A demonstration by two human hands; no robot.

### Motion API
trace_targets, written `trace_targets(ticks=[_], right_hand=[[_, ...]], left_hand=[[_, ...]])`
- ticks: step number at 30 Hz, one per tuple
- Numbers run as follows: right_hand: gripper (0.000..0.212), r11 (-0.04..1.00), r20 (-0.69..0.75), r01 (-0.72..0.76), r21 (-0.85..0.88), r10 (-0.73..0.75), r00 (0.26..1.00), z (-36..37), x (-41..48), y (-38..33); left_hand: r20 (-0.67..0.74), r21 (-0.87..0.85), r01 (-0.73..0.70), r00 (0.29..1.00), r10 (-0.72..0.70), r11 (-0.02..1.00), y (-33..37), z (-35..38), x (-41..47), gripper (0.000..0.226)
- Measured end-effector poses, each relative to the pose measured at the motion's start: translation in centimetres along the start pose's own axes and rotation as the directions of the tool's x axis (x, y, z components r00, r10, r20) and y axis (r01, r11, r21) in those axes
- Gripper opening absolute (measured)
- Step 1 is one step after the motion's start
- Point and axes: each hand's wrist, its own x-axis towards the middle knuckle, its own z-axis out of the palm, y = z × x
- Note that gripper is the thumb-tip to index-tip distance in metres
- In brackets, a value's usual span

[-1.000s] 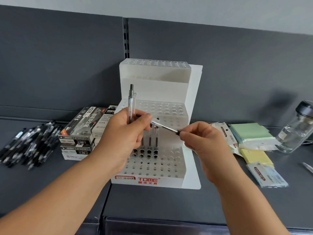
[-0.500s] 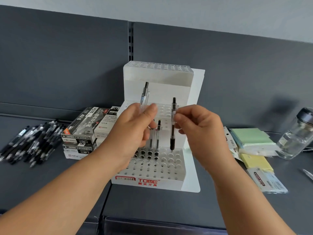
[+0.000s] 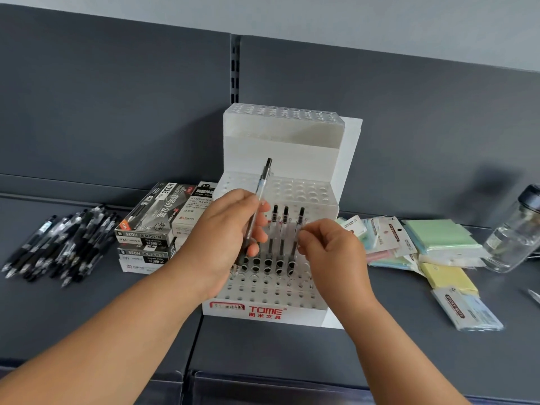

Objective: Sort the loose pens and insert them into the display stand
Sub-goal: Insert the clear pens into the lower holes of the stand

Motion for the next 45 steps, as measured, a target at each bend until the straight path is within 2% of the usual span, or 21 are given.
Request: trace_targets(ticks=[3,5,7,9,11,15,19,21,22,24,26,28,30,32,34,37,45], right_hand=[[0.01,0.997,0.011,0.008,-0.071,-0.008,1.0,-0.6,0.1,-0.5],[0.009,0.997,-0.04,0.04,-0.067,-0.043,0.998,-1.2,-0.1,-1.4],[0.009,0.992,-0.074,0.078,0.097,-0.071,0.995,-1.9,-0.4,-2.6],[0.009,0.944,-0.038,0.088,0.319,-0.08,0.996,-2.4,-0.6,-4.1],[0.008,0.885,0.019,0.068,0.461,-0.086,0.996,-2.7,-0.7,-5.0],[0.01,0.822,0.03,0.061,0.567,-0.095,0.995,-3.2,-0.7,-5.2],[0.011,0.838,0.009,0.07,0.541,-0.089,0.996,-3.9,-0.4,-4.7],[0.013,0.862,-0.059,0.117,0.493,-0.102,0.993,-4.4,0.0,-4.6],[0.015,0.886,-0.102,0.153,0.438,-0.12,0.988,-4.7,0.2,-4.4],[0.018,0.933,-0.17,0.214,0.291,-0.17,0.971,-5.1,0.6,-4.1],[0.022,0.949,-0.196,0.244,0.202,-0.205,0.959,-5.1,0.6,-3.8],[0.025,0.953,-0.198,0.25,0.169,-0.216,0.956,-4.8,0.6,-3.5],[0.025,0.959,-0.173,0.24,0.151,-0.213,0.961,-4.2,0.5,-3.0],[0.026,0.968,-0.136,0.224,0.117,-0.208,0.969,-3.5,0.6,-2.4],[0.025,0.979,-0.086,0.192,0.074,-0.186,0.979,-2.7,0.6,-1.5],[0.017,0.991,-0.026,0.13,0.025,-0.13,0.991,-1.7,0.4,-0.1],[0.005,0.995,-0.009,0.091,-0.043,-0.091,0.996,-1.8,0.3,0.2]], left_hand=[[0.016,-0.013,0.011,1.0,-0.011,1.0,-0.1,0.0,-0.1,0.028],[0.025,-0.001,0.009,1.0,-0.009,1.0,-0.1,0.1,-0.2,0.028],[0.035,0.039,-0.002,0.999,0.001,0.999,-0.1,0.5,-0.3,0.026],[0.068,0.102,-0.027,0.997,0.02,0.994,-0.1,1.0,-0.5,0.024],[0.116,0.159,-0.062,0.992,0.044,0.985,0.0,1.5,-0.8,0.023],[0.15,0.279,-0.125,0.985,0.086,0.952,0.1,2.3,-1.1,0.02],[0.176,0.363,-0.184,0.976,0.127,0.913,0.3,2.6,-0.9,0.017],[0.182,0.476,-0.284,0.958,0.223,0.833,0.3,2.3,-0.7,0.014],[0.185,0.558,-0.347,0.938,0.294,0.754,0.2,2.0,-0.6,0.013],[0.219,0.726,-0.457,0.862,0.457,0.514,0.3,1.3,-0.5,0.012],[0.276,0.828,-0.491,0.777,0.566,0.27,0.2,0.5,-0.2,0.016],[0.319,0.865,-0.484,0.735,0.598,0.133,-0.1,-0.2,0.2,0.028],[0.346,0.898,-0.438,0.767,0.54,0.046,-0.4,-0.7,0.6,0.045],[0.342,0.928,-0.373,0.841,0.419,-0.01,-0.5,-1.0,0.6,0.062],[0.326,0.942,-0.334,0.885,0.333,-0.034,-0.7,-1.3,0.7,0.07],[0.336,0.94,-0.339,0.892,0.302,-0.044,-1.1,-1.9,0.9,0.072],[0.347,0.934,-0.356,0.894,0.284,-0.021,-0.9,-2.0,0.8,0.071]])
